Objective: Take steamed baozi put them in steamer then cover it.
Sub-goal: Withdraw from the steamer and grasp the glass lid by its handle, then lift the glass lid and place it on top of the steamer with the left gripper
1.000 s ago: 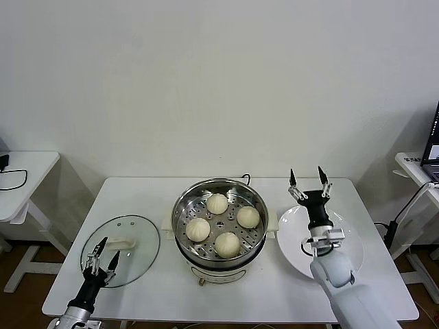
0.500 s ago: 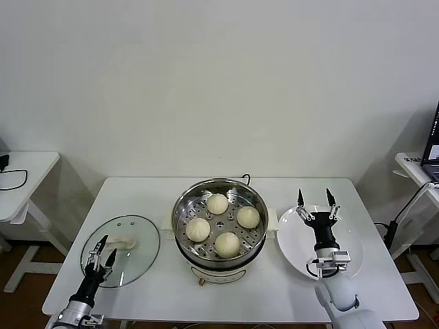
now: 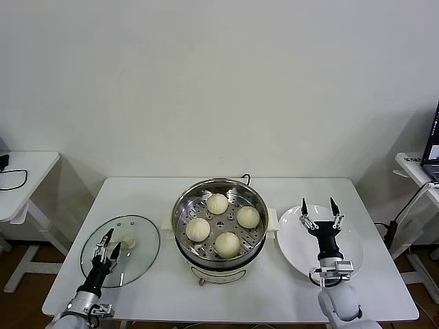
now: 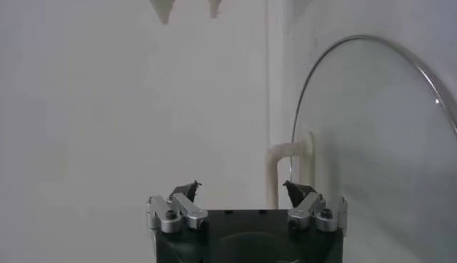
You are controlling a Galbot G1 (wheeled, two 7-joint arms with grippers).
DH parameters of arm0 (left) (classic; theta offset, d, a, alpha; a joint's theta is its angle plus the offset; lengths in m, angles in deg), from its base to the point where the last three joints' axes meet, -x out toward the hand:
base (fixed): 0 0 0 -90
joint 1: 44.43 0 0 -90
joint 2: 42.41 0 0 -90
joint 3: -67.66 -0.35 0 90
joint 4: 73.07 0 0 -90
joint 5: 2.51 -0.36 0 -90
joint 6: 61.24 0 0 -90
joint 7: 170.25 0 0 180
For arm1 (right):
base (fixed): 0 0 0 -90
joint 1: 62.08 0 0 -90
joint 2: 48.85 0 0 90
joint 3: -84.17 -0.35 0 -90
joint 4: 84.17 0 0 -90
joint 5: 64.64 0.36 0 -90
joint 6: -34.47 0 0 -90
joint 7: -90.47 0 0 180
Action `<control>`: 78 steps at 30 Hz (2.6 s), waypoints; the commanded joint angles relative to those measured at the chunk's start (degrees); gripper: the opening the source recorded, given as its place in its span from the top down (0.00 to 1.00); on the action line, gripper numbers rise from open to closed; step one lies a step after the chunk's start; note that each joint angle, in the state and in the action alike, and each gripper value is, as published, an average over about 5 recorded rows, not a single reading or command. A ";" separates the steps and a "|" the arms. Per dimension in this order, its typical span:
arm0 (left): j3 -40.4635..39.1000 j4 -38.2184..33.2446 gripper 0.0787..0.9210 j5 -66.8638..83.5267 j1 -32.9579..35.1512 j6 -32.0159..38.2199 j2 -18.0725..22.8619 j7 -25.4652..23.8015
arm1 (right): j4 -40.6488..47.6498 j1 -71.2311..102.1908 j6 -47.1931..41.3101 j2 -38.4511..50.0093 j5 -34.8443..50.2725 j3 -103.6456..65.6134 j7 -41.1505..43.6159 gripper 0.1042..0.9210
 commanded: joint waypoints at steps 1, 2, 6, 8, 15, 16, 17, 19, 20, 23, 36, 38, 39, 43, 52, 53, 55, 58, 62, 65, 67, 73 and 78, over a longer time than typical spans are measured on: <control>-1.27 0.91 0.12 -0.15 -2.55 -2.26 -0.13 -0.62 | -0.01 0.83 0.16 -0.34 -0.49 -0.63 0.16 0.12; -1.38 0.88 0.12 -0.03 -2.69 -2.46 -0.16 -0.71 | -0.01 0.88 0.17 -0.37 -0.56 -0.65 0.18 0.12; -1.93 0.86 0.12 0.56 -3.07 -3.18 -0.24 -1.02 | -0.01 0.99 0.19 -0.46 -0.89 -0.72 0.20 0.12; -2.18 0.92 0.12 0.77 -3.28 -3.59 -0.23 -1.15 | -0.03 1.01 0.20 -0.48 -1.03 -0.77 0.18 0.12; -2.67 2.23 0.12 0.83 -3.92 -4.44 -0.37 -1.81 | -0.49 1.19 0.14 -0.25 -1.22 -0.94 0.02 0.12; -2.72 2.40 0.12 0.88 -3.98 -4.46 -0.38 -1.94 | -0.55 1.19 0.13 -0.21 -1.23 -0.98 0.00 0.12; -2.75 2.51 0.12 0.97 -4.03 -4.49 -0.38 -2.08 | -0.59 1.18 0.11 -0.16 -1.25 -1.01 -0.02 0.12; -2.79 2.57 0.12 1.21 -4.09 -4.58 -0.33 -2.38 | -0.66 1.17 0.09 -0.07 -1.31 -1.06 -0.05 0.12; -2.83 2.57 0.12 1.35 -4.12 -4.64 -0.31 -2.49 | -0.68 1.18 0.08 -0.04 -1.35 -1.07 -0.06 0.12; -2.96 2.56 0.17 1.62 -4.16 -4.76 -0.23 -2.72 | -0.68 1.20 0.09 -0.03 -1.46 -1.10 -0.09 0.12; -3.20 3.38 0.62 2.09 -4.29 -4.80 -0.17 -3.10 | -0.49 0.67 0.09 -0.02 -1.55 -1.24 -0.27 0.12; -3.19 3.45 0.69 2.27 -4.24 -4.66 -0.20 -3.14 | -0.52 0.58 0.09 0.07 -1.51 -1.35 -0.32 0.12; -3.17 3.39 0.72 2.45 -4.19 -4.58 -0.22 -3.16 | -0.54 0.54 0.09 0.11 -1.49 -1.39 -0.35 0.12; -2.31 0.87 0.84 4.45 -3.34 -4.63 -0.37 -3.55 | -0.60 0.46 0.12 0.15 -1.46 -1.37 -0.37 0.12; 6.53 -17.50 0.87 10.64 0.33 -8.30 -3.04 -6.92 | 0.15 0.37 0.07 0.06 -1.41 -1.31 -0.19 0.12; 7.36 -19.84 0.87 11.53 0.55 -9.04 -3.48 -7.54 | 0.34 0.41 -0.04 0.08 -1.41 -1.35 -0.18 0.12; 8.52 -24.65 0.87 13.28 0.81 -10.97 -4.35 -9.10 | 0.76 0.61 -0.40 0.15 -1.47 -1.42 -0.13 0.12; 9.06 -30.96 0.87 14.94 0.76 -13.82 -5.22 -11.52 | 1.24 1.14 -0.98 0.19 -1.63 -1.63 -0.03 0.12; 7.10 -38.85 0.87 15.57 0.25 -17.40 -5.74 -14.72 | 1.49 1.95 -1.06 -0.09 -1.74 -2.33 0.06 0.12; 1.97 -44.69 0.87 15.56 -0.28 -20.64 -5.78 -17.06 | 1.43 2.43 -0.94 -0.26 -1.74 -3.07 0.08 0.12; -3.07 -47.84 0.87 15.34 -0.78 -23.59 -5.64 -18.60 | 1.38 2.74 -0.88 -0.28 -1.73 -3.53 0.13 0.12; -18.80 -52.43 0.87 12.34 -4.52 -32.56 -4.70 -23.49 | 1.63 3.47 -0.85 -0.46 -1.75 -4.67 0.29 0.12; -31.09 -50.27 0.87 6.72 -9.29 -36.67 -2.05 -27.79 | 2.53 3.31 -0.59 -1.15 -1.88 -5.04 0.51 0.12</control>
